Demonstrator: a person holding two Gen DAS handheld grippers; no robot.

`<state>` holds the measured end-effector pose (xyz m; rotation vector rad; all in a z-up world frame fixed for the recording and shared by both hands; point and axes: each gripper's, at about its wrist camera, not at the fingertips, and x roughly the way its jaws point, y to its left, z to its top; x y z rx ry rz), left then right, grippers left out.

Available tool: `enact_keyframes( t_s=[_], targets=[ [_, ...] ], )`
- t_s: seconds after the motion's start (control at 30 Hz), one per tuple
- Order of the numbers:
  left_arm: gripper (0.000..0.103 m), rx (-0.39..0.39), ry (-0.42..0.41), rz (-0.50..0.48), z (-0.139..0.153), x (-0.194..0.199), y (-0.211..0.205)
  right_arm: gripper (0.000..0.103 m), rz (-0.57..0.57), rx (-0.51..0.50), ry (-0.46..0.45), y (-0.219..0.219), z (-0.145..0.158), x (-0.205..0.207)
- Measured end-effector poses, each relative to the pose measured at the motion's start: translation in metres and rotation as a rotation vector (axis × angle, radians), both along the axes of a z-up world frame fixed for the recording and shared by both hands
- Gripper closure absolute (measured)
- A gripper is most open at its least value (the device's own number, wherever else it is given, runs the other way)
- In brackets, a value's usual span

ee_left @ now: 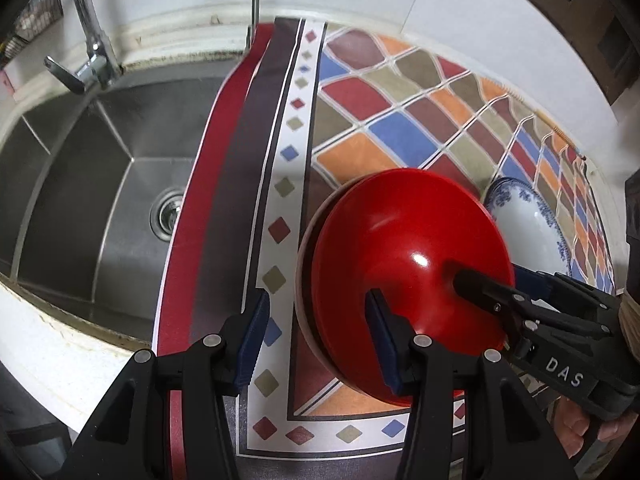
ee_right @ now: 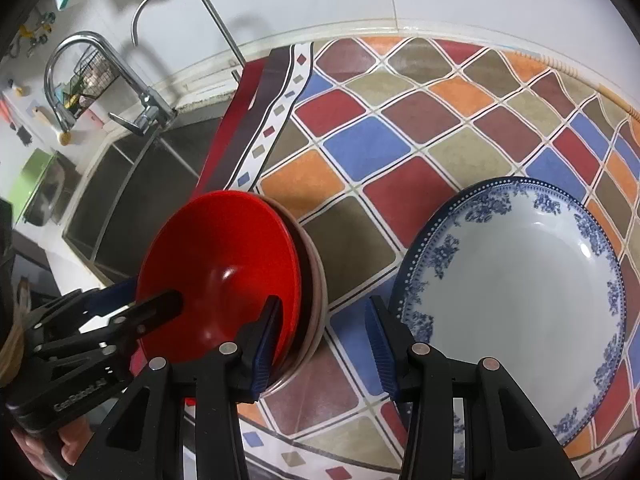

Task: Organize plates and bowls
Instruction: 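Close both grippers on the nested bowls' rim and lift them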

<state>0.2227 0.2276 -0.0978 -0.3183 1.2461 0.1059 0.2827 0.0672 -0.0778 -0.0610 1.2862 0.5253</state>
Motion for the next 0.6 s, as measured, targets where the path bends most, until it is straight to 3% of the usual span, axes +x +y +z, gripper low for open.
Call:
enact_keyframes(
  t_s=[0.17, 0.33, 0.47, 0.6],
  targets=[
    [0.056, -0.044, 0.047, -0.032, -0.008, 0.007, 0.003, 0.059, 0.005, -0.011, 0.047, 0.006, -0.01, 0.002],
    [0.065, -0.035, 0.12, -0.072, -0.016, 0.019, 0.005, 0.061, 0.024, -0.043, 0.084, 0.013, -0.016, 0.006],
    [0.067, -0.07, 0.142, -0.089, -0.021, 0.024, 0.005, 0.068, 0.052, -0.067, 0.139, 0.021, -0.022, 0.011],
    [0.071, -0.104, 0.146, -0.096, -0.024, 0.026, 0.003, 0.069, 0.063, -0.068, 0.174, 0.024, -0.027, 0.01]
  ],
)
